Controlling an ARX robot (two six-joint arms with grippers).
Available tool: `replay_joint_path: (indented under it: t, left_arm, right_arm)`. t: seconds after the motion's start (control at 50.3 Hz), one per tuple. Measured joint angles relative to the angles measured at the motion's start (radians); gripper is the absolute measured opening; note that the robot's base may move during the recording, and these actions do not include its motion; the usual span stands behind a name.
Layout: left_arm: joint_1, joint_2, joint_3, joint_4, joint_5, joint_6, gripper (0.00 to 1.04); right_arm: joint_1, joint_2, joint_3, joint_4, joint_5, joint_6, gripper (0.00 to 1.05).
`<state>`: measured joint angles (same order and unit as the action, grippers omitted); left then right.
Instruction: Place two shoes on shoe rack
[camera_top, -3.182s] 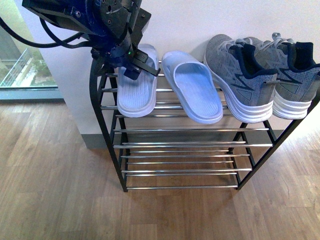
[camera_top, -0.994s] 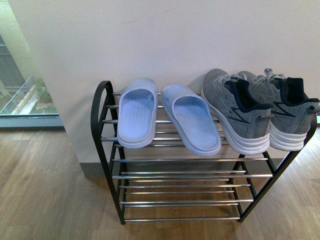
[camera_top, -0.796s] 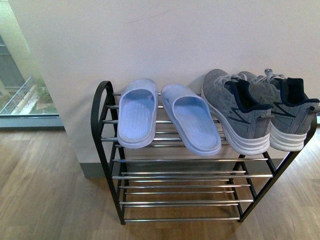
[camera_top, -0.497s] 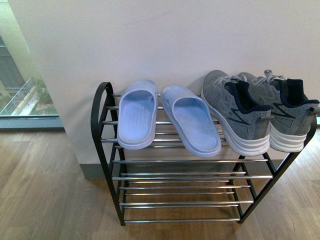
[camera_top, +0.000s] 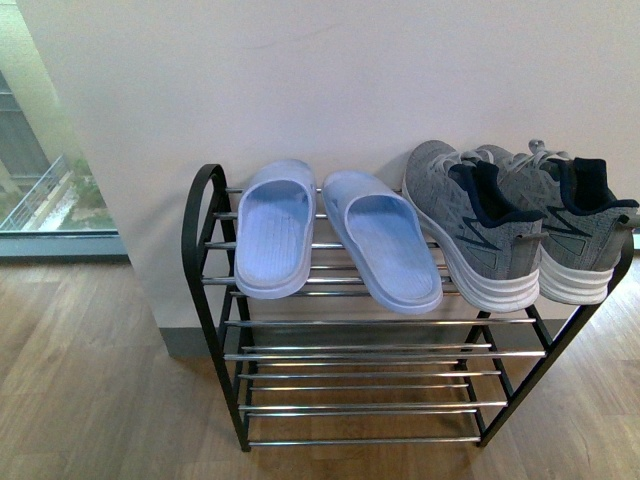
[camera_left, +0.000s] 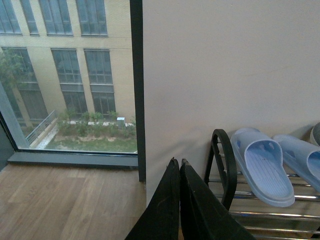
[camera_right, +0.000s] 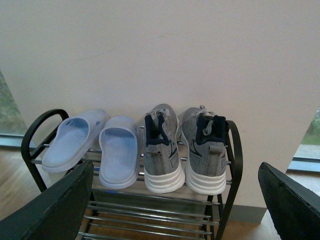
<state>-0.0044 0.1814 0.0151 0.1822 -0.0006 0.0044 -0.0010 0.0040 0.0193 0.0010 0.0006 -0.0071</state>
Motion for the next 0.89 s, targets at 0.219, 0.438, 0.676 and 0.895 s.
replay_joint_path:
  t: [0.219, 0.438, 0.676, 0.895]
  left_arm:
    - [0.0, -0.163, 0.0, -0.18, 0.0, 0.0, 0.01]
    - [0.001, -0.165, 0.0, -0.182, 0.0, -0.001, 0.01]
    - [0.001, -0.165, 0.0, -0.182, 0.0, -0.002, 0.43]
    - [0.001, -0.165, 0.0, -0.182, 0.0, -0.002, 0.73]
  right_arm:
    - [0.0, 0.0, 0.0, 0.0, 0.0, 0.0, 0.95]
    - [0.0, 0.0, 0.0, 0.0, 0.0, 0.0, 0.95]
    - [0.0, 0.0, 0.0, 0.0, 0.0, 0.0, 0.95]
    - [0.0, 0.001, 0.0, 0.0, 0.0, 0.0, 0.95]
